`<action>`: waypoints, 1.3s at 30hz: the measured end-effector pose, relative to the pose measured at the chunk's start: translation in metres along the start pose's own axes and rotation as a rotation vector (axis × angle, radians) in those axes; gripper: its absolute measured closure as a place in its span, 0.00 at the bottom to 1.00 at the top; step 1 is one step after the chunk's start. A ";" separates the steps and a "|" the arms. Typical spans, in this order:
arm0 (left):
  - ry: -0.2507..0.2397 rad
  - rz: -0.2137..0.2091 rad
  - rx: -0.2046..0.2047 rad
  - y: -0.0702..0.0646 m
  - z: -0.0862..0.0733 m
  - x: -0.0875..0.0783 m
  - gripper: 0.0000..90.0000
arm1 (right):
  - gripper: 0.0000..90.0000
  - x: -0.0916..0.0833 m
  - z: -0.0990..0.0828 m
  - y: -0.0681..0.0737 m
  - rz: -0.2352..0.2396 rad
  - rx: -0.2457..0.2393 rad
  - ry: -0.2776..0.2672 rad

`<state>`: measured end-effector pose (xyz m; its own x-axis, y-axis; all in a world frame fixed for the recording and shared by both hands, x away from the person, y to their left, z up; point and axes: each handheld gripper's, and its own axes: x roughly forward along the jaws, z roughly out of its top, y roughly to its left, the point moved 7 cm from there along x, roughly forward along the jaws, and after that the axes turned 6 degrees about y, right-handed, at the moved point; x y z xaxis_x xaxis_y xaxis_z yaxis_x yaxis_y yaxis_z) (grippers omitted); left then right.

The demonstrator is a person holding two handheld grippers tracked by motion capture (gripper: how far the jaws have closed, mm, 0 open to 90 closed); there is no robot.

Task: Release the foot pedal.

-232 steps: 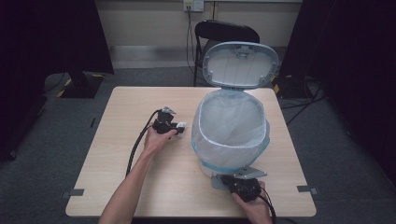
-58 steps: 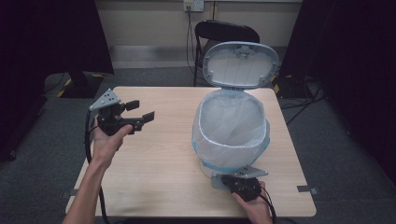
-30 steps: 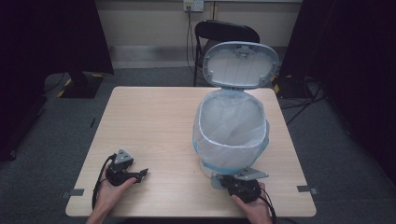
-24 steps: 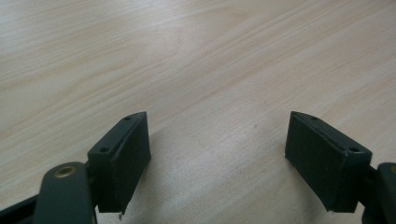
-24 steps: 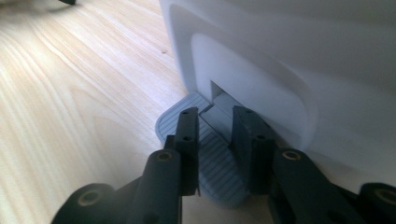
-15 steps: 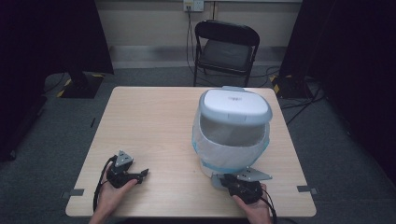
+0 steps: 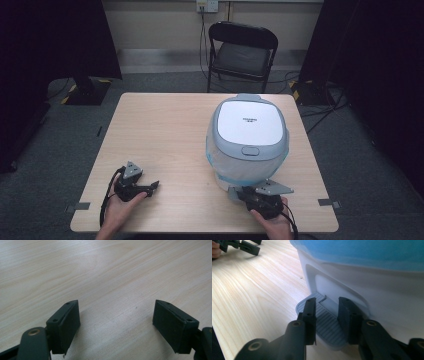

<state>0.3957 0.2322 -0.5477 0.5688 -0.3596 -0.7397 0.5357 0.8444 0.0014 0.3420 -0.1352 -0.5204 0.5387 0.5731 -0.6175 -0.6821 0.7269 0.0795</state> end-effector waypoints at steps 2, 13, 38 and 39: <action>0.000 -0.001 -0.001 0.000 0.000 0.000 0.24 | 0.71 -0.004 -0.002 -0.002 -0.018 -0.002 0.011; 0.001 -0.001 -0.002 0.000 0.000 0.000 0.24 | 0.67 -0.007 -0.003 -0.003 -0.032 -0.015 0.021; 0.001 -0.001 -0.001 0.000 0.000 0.000 0.24 | 0.83 -0.047 -0.019 -0.034 -0.102 0.083 -0.040; 0.001 -0.001 -0.001 0.000 0.000 0.000 0.24 | 0.81 -0.052 -0.020 -0.043 -0.130 0.103 -0.037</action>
<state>0.3957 0.2322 -0.5477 0.5678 -0.3604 -0.7401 0.5358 0.8444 -0.0001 0.3336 -0.2037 -0.5073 0.6383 0.4839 -0.5986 -0.5524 0.8296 0.0817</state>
